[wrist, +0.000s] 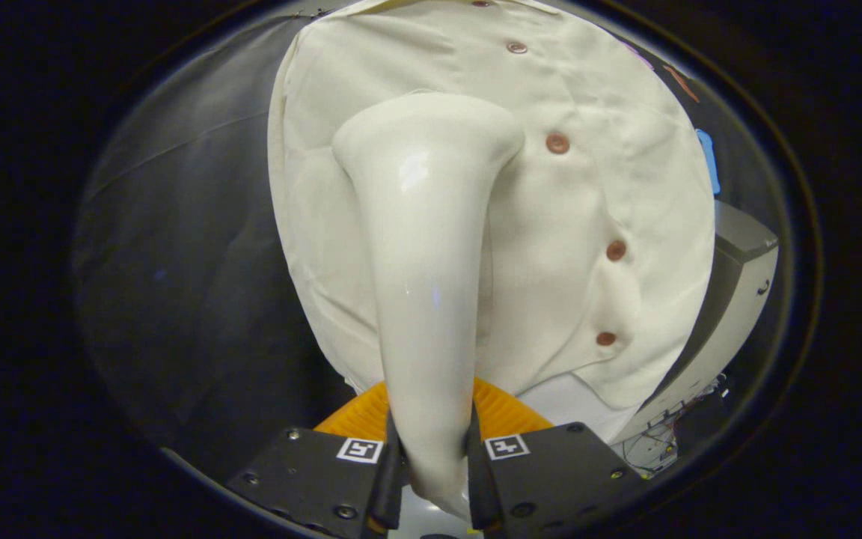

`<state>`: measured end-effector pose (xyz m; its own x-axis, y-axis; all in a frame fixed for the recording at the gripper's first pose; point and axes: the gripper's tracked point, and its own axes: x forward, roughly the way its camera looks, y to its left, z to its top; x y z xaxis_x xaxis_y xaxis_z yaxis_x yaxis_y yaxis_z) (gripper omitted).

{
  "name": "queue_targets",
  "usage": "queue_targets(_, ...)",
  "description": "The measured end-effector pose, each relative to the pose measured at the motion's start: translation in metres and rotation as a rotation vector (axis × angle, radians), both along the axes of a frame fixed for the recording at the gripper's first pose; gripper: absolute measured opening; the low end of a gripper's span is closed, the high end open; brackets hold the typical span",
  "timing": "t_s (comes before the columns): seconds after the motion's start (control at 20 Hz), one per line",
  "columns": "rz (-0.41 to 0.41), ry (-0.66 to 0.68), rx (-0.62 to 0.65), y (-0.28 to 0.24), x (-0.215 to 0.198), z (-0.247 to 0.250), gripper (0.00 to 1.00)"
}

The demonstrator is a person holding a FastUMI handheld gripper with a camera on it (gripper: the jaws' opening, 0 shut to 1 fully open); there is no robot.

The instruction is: Iron the clothes twice with a garment steamer, once on the left side and once on the right side.

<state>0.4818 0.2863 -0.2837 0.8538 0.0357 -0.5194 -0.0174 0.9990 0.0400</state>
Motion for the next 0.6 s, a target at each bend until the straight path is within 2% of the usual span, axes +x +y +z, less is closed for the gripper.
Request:
queue_targets(0.35, 0.001, 0.115, 0.022, -0.005, -0.019, -0.048, 0.36)
queue_targets(0.6, 0.006, 0.170, 0.046, -0.005, -0.039, -0.060, 0.35)
